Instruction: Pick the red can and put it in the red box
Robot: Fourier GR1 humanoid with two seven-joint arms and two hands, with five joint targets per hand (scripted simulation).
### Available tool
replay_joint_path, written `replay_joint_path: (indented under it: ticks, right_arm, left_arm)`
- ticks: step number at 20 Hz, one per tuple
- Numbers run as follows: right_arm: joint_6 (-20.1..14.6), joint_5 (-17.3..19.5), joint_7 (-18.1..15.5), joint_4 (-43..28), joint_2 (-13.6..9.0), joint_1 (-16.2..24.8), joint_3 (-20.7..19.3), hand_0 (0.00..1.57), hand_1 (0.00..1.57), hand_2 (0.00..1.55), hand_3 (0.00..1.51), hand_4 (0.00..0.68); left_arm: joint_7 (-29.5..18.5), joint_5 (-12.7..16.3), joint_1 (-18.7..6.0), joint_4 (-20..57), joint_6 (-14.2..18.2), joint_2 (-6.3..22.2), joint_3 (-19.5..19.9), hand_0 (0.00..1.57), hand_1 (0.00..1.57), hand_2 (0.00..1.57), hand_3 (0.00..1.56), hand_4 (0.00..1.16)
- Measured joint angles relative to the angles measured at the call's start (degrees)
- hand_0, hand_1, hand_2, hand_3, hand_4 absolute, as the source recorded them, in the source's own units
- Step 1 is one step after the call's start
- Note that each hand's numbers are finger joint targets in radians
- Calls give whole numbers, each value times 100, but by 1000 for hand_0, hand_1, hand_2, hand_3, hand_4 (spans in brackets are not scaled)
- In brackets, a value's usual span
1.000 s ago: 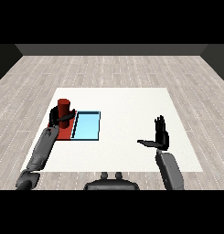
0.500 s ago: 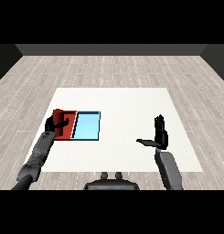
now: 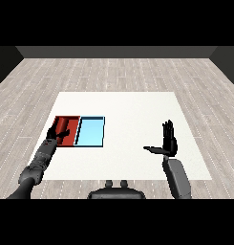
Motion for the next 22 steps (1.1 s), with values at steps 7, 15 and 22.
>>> replay_joint_path:
  ticks: [7,15,22]
  right_arm:
    - [69,-25,-2,-232,34,62,33,0,0,0,0,0]
    - [250,-93,-114,-406,8,227,-16,0,0,0,0,0]
    - [362,-101,-108,-404,-5,176,34,0,0,0,0,0]
  left_arm:
    - [446,-554,-292,569,-453,67,-472,0,0,0,0,0]
    - [386,-254,-301,470,-281,126,-129,0,0,0,0,0]
    - [-1643,968,-137,-816,-373,-131,1040,0,0,0,0,0]
